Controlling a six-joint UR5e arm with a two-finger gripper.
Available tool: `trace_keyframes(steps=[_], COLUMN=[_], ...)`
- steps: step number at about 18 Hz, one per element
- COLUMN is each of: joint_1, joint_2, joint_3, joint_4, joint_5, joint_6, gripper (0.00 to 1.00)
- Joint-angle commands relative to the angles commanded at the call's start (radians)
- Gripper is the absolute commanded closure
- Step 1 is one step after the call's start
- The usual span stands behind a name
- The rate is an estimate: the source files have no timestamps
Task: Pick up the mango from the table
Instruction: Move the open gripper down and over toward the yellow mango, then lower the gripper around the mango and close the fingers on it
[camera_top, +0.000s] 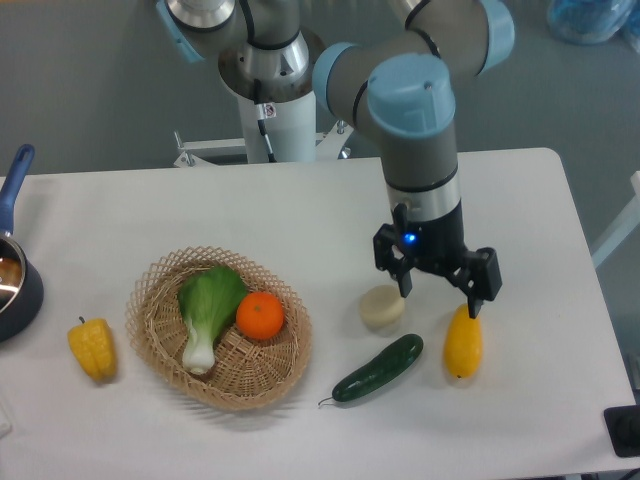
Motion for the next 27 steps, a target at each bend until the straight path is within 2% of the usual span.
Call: trace_keyframes(steps=[3,7,9,13,15,22,24,27], joint_1=[-0.006,-0.002,0.026,0.043,0.044,0.121,0.149,0.152], joint_2=[-0.038,-0.092,-0.120,-0.179,-0.187,-0.235,-0.230,-0.233], joint_3=[0.009,0.021,0.014,0.049,0.046,0.045,0.034,0.029], joint_4=[0.028,0.026,0.028,0.029,0.028,0.031,0.028,0.031], joint_5=[0.000,0.002,0.005,0.009,0.012,0.009,0.002,-0.012], joint_6=[-0.051,-0.088,-0.097,-0.086,-0.082,-0.010,-0.011,-0.025], gripper=[0.00,0.00,0.00,0.00,0.00,0.00,0.00,0.00])
